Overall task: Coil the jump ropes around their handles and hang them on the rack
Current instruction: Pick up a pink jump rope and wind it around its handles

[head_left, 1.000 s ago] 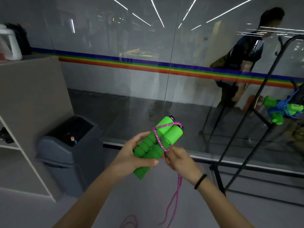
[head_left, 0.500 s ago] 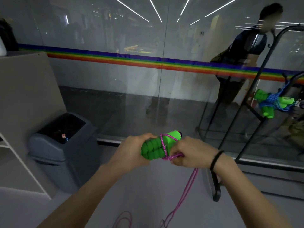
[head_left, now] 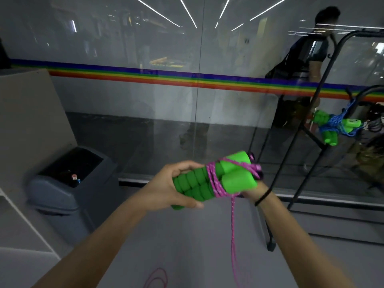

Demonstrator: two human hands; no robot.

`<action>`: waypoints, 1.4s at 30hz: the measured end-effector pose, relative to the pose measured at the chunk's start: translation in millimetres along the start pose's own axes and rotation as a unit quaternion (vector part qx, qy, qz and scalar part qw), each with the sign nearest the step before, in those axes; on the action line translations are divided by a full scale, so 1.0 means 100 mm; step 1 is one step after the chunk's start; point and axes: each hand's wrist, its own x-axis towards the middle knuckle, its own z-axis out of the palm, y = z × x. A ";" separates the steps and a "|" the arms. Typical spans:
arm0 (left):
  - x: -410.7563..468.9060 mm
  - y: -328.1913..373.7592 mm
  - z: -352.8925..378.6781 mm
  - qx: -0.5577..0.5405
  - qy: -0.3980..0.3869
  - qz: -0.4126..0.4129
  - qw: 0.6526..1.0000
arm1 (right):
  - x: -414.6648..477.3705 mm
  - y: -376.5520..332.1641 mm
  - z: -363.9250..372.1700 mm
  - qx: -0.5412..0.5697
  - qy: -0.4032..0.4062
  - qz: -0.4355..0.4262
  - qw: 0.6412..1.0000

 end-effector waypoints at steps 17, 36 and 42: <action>0.21 -0.41 -0.14 0.365 0.103 -0.025 0.925 | -0.17 -0.46 0.34 -0.590 -0.082 -0.147 0.790; 0.23 -0.26 -0.23 -0.019 0.138 -0.054 0.989 | -0.11 0.05 0.43 -0.218 -0.007 -0.082 0.973; 0.30 -0.47 -0.24 0.231 0.100 -0.020 0.968 | -0.28 -0.26 0.46 -0.540 -0.075 -0.132 0.828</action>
